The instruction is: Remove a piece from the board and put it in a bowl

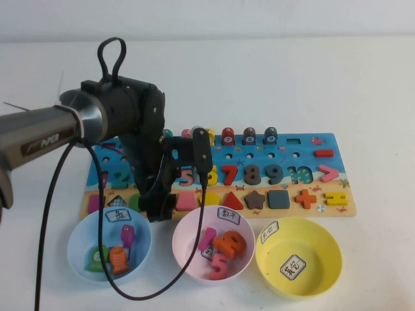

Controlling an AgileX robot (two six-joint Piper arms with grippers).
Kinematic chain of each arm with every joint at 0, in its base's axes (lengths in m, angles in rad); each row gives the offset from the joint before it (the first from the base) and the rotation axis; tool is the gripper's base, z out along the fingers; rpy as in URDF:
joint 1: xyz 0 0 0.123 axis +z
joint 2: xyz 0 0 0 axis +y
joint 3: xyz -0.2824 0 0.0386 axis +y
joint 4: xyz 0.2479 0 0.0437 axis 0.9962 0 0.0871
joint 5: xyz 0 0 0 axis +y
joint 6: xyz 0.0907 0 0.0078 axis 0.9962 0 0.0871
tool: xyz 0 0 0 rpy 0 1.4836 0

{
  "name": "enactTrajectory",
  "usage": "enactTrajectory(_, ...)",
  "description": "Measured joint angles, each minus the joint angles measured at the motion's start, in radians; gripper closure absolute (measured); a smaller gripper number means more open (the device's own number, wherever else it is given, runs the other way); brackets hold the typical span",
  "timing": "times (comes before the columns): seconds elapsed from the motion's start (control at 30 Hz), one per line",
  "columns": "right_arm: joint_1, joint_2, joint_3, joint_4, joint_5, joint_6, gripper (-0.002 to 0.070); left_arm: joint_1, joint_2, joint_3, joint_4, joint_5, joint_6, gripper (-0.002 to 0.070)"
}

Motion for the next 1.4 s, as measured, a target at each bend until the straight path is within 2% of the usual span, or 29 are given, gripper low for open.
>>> enactTrajectory(0.1,0.000,0.000,0.000,0.000,0.000,0.000,0.0694,0.000,0.000,0.000,0.000,-0.004,0.000,0.0346)
enactTrajectory(0.2,0.000,0.000,0.000,0.000,0.000,0.000,0.0694,0.000,0.000,0.000,0.002,-0.009,0.000,0.0393)
enactTrajectory(0.9,0.000,0.000,0.000,0.000,0.000,0.000,0.0694,-0.002,-0.071,0.000,0.018,0.018,0.000,0.0395)
enactTrajectory(1.17,0.000,0.000,0.000,0.000,0.000,0.000,0.0694,-0.109,-0.174,0.000,0.124,0.116,-0.100,0.0395)
enactTrajectory(1.4,0.000,0.000,0.000,0.000,0.000,0.000,0.0694,-0.282,-0.191,0.000,0.105,0.211,-0.190,0.0395)
